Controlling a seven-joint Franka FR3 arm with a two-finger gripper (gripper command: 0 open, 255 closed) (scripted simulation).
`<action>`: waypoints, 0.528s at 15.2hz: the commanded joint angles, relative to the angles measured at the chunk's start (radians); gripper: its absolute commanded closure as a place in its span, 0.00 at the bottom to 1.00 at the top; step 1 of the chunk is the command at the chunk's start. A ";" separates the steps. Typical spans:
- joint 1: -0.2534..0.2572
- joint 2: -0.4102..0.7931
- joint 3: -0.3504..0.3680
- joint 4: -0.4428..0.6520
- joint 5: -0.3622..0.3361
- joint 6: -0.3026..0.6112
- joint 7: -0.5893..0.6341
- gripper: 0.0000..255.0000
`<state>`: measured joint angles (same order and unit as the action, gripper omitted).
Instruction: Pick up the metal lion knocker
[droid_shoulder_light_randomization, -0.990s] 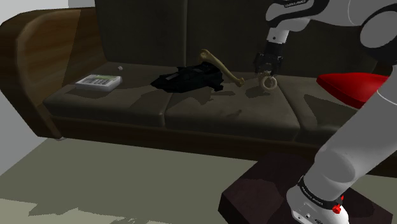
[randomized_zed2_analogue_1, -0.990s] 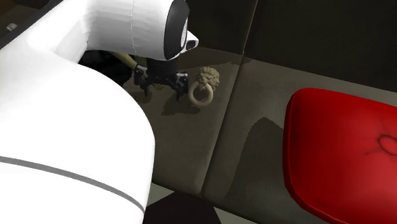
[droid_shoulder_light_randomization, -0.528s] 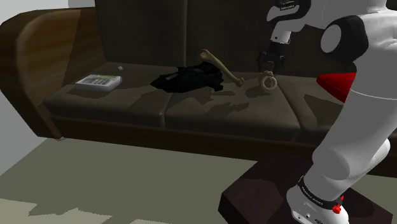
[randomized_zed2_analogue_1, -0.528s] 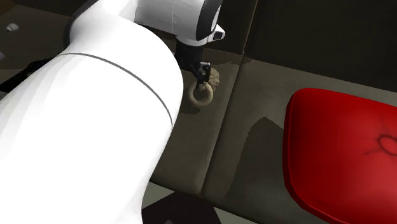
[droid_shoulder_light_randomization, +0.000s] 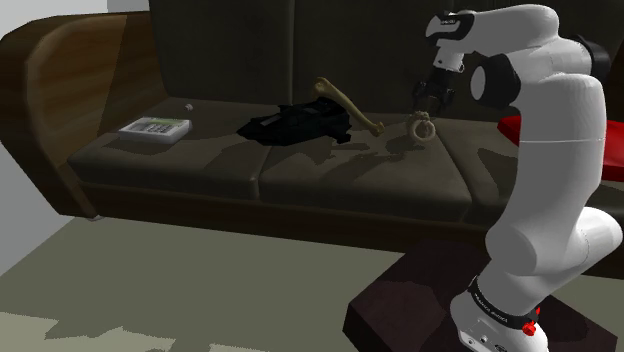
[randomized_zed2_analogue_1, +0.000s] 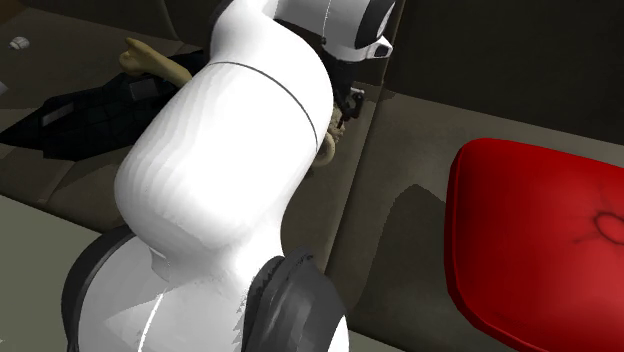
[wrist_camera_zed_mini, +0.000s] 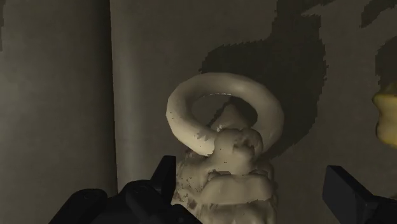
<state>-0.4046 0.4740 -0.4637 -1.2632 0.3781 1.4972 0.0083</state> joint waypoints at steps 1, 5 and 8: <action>-0.005 0.013 0.000 -0.005 0.006 0.014 -0.004 0.00; 0.004 0.011 0.001 -0.062 0.006 0.068 -0.015 0.00; 0.007 0.011 0.002 -0.082 0.007 0.088 -0.019 0.00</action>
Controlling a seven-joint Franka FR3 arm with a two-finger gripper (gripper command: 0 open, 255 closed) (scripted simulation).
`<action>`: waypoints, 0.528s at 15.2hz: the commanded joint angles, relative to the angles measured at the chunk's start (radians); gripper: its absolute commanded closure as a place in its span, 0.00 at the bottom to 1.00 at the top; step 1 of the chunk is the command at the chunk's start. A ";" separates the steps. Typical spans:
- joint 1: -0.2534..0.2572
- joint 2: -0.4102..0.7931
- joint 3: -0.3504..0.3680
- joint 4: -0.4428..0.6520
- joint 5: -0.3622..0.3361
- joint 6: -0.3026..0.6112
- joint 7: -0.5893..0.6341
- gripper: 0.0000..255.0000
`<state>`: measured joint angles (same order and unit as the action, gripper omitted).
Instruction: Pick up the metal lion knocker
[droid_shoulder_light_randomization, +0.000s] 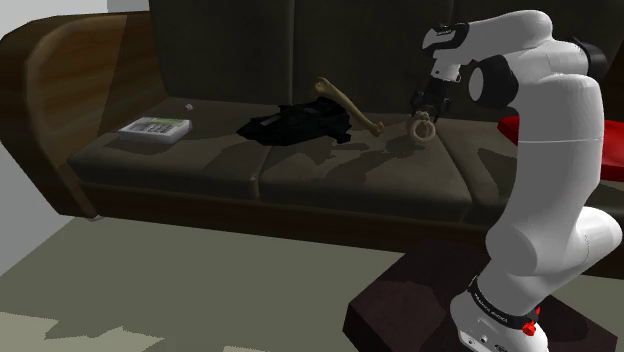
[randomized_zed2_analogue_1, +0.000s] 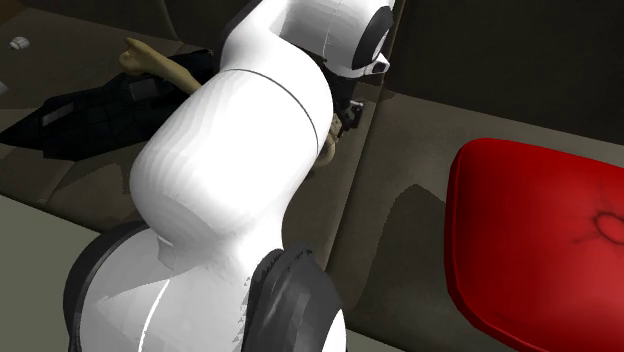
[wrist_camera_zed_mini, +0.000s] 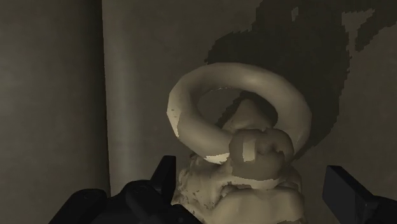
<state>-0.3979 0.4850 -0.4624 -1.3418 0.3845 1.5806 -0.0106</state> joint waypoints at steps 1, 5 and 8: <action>0.000 0.000 0.000 -0.003 0.000 0.004 -0.001 1.00; 0.000 0.000 0.000 -0.005 0.000 0.005 -0.001 1.00; 0.000 0.001 0.000 -0.001 0.000 0.003 -0.001 1.00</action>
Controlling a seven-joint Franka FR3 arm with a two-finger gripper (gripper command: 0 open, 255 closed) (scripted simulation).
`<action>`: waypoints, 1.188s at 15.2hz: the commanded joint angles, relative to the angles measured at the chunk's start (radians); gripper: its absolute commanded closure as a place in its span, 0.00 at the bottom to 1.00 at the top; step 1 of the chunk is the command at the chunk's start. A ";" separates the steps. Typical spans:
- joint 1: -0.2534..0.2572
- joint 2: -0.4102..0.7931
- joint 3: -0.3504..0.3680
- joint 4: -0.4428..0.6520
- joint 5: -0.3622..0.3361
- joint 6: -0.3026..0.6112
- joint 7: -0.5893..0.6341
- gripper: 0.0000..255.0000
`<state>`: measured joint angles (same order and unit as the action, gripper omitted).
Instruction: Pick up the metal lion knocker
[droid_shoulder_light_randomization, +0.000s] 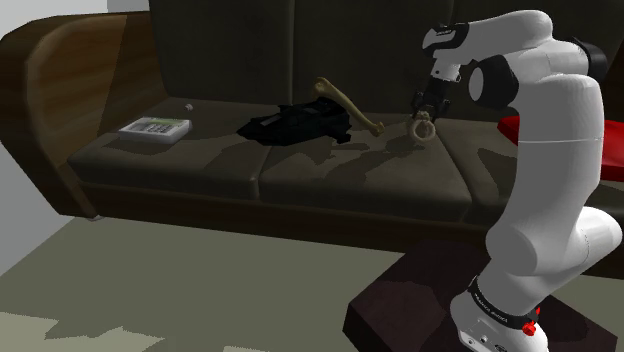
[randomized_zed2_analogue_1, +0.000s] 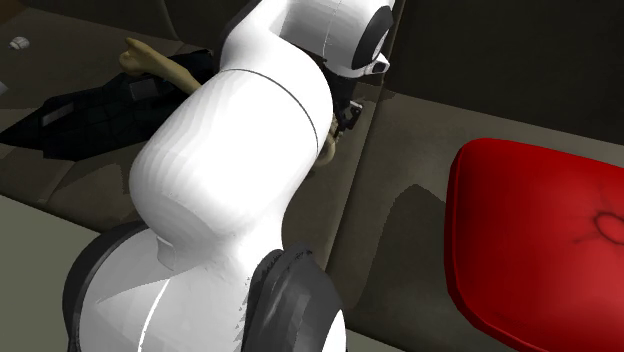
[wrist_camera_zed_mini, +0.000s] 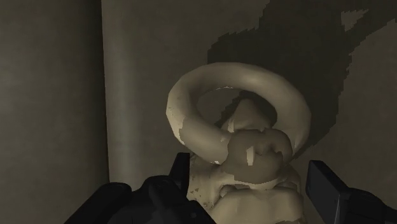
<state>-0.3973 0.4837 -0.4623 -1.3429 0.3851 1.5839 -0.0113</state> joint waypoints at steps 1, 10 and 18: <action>0.000 0.002 0.000 -0.002 0.000 0.000 0.000 1.00; -0.019 0.007 -0.001 0.114 0.000 -0.106 0.023 1.00; -0.048 0.031 0.002 0.250 0.011 -0.215 0.045 1.00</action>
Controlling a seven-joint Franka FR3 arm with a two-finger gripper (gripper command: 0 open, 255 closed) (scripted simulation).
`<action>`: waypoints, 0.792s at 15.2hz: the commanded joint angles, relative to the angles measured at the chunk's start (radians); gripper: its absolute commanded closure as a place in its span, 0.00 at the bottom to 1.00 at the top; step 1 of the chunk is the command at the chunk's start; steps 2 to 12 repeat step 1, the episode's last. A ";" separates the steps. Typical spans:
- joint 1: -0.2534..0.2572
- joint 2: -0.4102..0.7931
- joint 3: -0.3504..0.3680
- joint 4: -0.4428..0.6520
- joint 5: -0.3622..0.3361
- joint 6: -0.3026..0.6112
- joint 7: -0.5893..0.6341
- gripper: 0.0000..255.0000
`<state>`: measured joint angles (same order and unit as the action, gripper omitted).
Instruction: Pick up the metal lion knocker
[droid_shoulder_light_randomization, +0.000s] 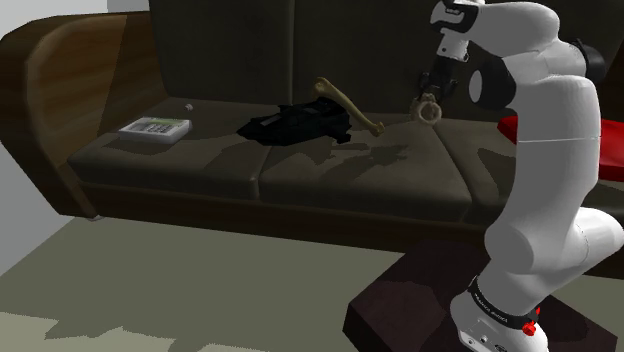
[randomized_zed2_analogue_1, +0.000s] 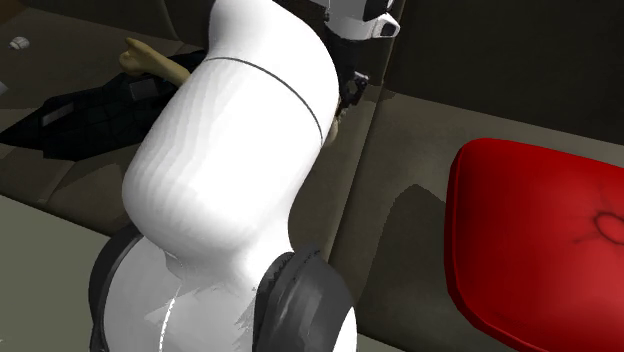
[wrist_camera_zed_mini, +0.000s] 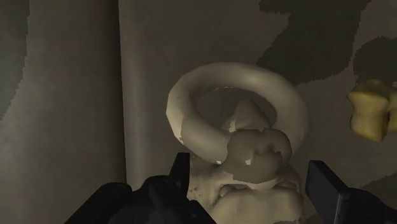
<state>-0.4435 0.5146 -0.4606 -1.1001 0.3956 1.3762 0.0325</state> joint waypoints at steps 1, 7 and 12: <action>-0.002 0.000 0.000 0.008 0.000 -0.007 0.001 1.00; -0.002 0.000 0.000 0.008 0.000 -0.007 0.001 1.00; -0.002 0.000 0.000 0.008 0.000 -0.007 0.001 1.00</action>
